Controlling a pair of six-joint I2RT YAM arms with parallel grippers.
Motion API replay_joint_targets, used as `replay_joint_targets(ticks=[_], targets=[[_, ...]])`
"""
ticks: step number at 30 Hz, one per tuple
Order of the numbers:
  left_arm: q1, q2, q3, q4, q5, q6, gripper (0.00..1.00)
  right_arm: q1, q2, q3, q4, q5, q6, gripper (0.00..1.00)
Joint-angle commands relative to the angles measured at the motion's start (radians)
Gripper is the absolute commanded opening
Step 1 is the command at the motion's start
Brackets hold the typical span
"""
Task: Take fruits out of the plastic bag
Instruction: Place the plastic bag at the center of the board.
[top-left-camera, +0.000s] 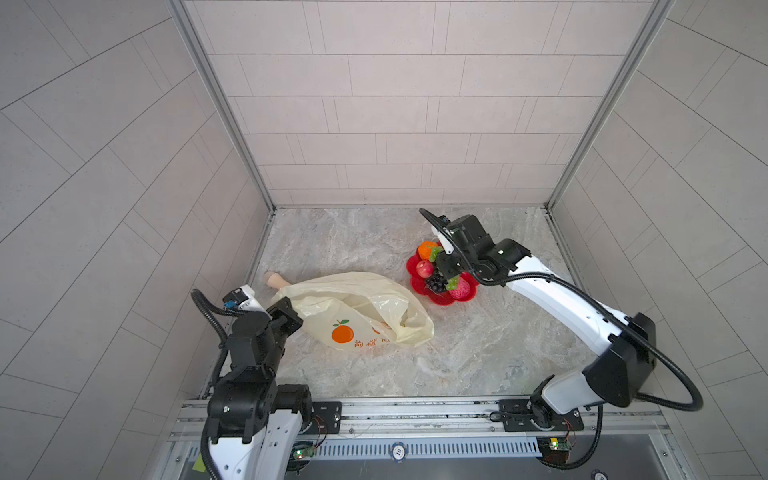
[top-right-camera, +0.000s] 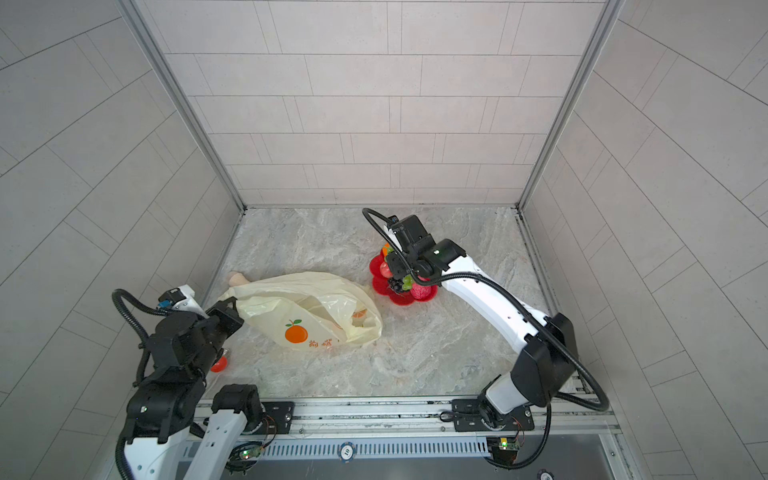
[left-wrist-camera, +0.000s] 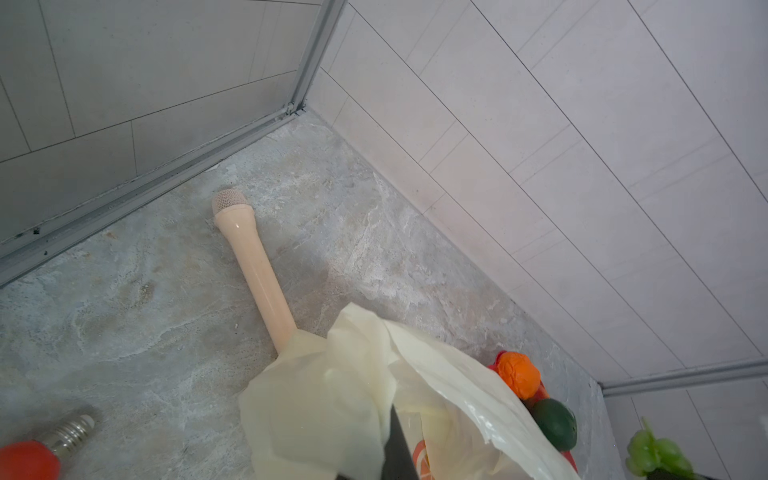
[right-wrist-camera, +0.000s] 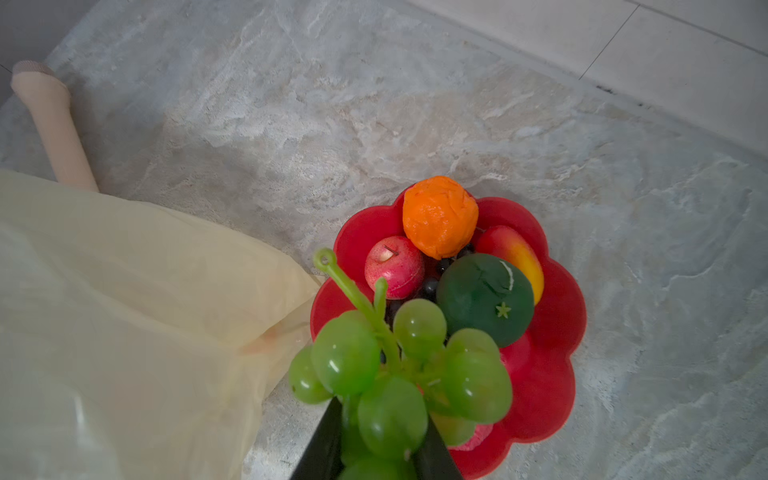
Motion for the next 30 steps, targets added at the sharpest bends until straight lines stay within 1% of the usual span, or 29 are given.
replay_joint_targets(ticks=[1,4,9,12,16,24,30], targets=[[0.007,0.107,-0.031,0.199,-0.095,-0.116,0.0,0.0,0.102,0.11,-0.075,-0.013,-0.009,0.27],[0.005,0.249,-0.006,0.325,-0.074,-0.122,0.03,0.0,0.189,0.156,-0.117,-0.024,-0.045,0.28],[0.005,0.486,0.112,0.35,-0.041,-0.097,0.05,-0.003,0.267,0.208,-0.182,-0.013,-0.084,0.29],[0.002,0.583,0.14,0.406,-0.033,-0.105,0.05,-0.002,0.281,0.201,-0.181,-0.018,-0.089,0.29],[0.001,0.676,0.152,0.474,-0.03,-0.11,0.05,-0.001,0.302,0.197,-0.187,-0.016,-0.089,0.29],[0.002,0.808,0.162,0.599,-0.046,-0.096,0.06,0.007,0.317,0.202,-0.193,0.006,-0.094,0.29],[0.001,0.887,0.169,0.672,-0.076,-0.131,0.05,0.009,0.323,0.217,-0.224,0.037,-0.105,0.29]])
